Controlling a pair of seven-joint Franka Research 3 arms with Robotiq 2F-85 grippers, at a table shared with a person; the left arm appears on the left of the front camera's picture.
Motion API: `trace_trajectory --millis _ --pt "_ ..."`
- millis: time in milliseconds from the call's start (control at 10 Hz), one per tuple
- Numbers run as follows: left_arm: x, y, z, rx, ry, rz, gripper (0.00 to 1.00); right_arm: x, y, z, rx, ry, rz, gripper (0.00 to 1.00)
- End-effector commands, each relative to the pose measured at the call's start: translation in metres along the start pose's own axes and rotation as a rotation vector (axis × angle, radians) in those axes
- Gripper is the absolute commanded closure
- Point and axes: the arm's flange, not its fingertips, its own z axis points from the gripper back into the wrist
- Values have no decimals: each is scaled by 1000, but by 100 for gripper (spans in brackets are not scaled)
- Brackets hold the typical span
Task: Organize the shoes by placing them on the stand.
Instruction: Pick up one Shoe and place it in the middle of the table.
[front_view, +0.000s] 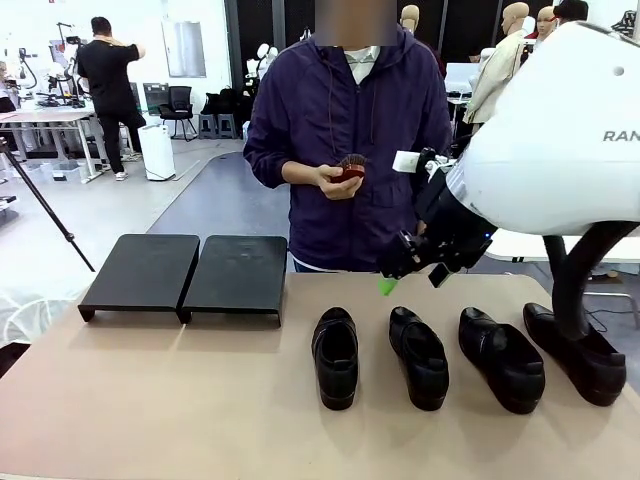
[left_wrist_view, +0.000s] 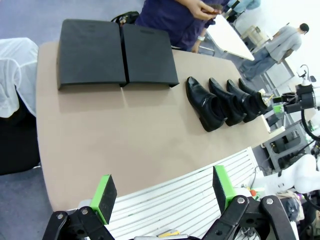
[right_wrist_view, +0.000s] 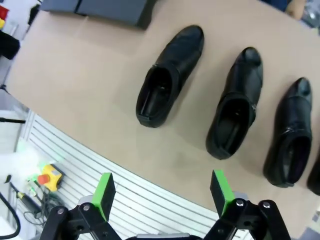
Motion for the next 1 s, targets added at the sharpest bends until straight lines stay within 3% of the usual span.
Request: trace_trajectory --millis 0,200,300,500,900 --pt "-1 1 1 -17 -6 -11 0 -11 3 9 -20 22 -3 0" --pt "-1 1 1 -17 -6 -11 0 -2 1 2 -1 8 3 0" --pt "-1 1 1 -17 -6 -11 0 19 4 -25 -58 76 -103 0" --pt "-1 1 1 -17 -6 -11 0 38 14 -73 8 114 -126 0" --pt "-1 1 1 -17 -6 -11 0 56 27 -156 -148 187 -298 0"
